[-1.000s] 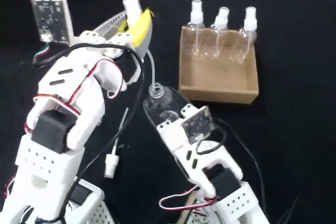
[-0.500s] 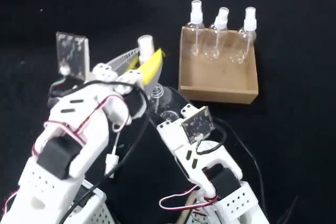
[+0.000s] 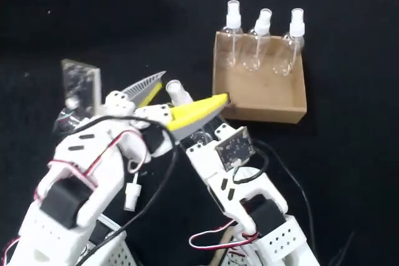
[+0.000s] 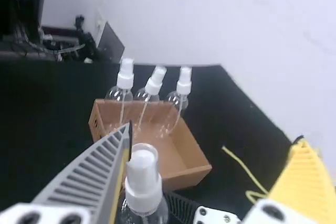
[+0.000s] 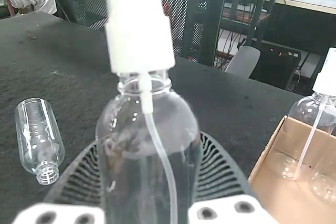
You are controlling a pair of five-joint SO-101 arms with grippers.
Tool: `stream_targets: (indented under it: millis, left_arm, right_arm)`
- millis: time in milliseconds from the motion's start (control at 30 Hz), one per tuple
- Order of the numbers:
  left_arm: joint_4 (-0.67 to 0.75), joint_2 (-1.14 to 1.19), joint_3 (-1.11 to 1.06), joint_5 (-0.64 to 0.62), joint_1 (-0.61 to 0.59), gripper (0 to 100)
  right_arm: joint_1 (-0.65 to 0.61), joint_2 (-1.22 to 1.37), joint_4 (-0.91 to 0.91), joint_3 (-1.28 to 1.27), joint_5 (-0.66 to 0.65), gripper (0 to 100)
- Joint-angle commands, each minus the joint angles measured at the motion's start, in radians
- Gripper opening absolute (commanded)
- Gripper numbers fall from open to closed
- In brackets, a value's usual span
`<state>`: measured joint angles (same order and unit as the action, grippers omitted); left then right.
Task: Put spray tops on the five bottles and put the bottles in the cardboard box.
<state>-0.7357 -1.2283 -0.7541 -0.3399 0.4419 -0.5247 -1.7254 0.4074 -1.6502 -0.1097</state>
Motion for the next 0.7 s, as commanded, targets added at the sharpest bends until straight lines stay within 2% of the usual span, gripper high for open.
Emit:
stream_targets:
  millis: [0, 167, 267, 433, 567, 667]
  left_arm:
    - [0.014, -0.115, 0.061, -0.002, -0.065, 44]
    - [0.012, -0.229, -0.045, -0.002, -0.28, 44]
    - [0.02, -0.301, -0.203, 0.0, -0.374, 44]
    - [0.021, -0.416, -0.453, 0.0, -0.381, 44]
    - [0.021, -0.543, -0.581, 0.0, -0.38, 44]
    - [0.021, -0.609, -0.639, 0.0, -0.383, 44]
  right_arm:
    - [0.02, -0.028, -0.031, 0.018, 0.002, 1.1]
    - [0.144, -0.03, -0.017, 0.051, 0.118, 1.1]
    - [0.276, -0.03, 0.104, 0.151, 0.166, 1.1]
    - [0.443, -0.019, 0.264, 0.34, 0.153, 1.1]
    - [0.586, -0.016, 0.296, 0.449, 0.066, 1.1]
    - [0.64, 0.036, 0.295, 0.501, 0.064, 1.1]
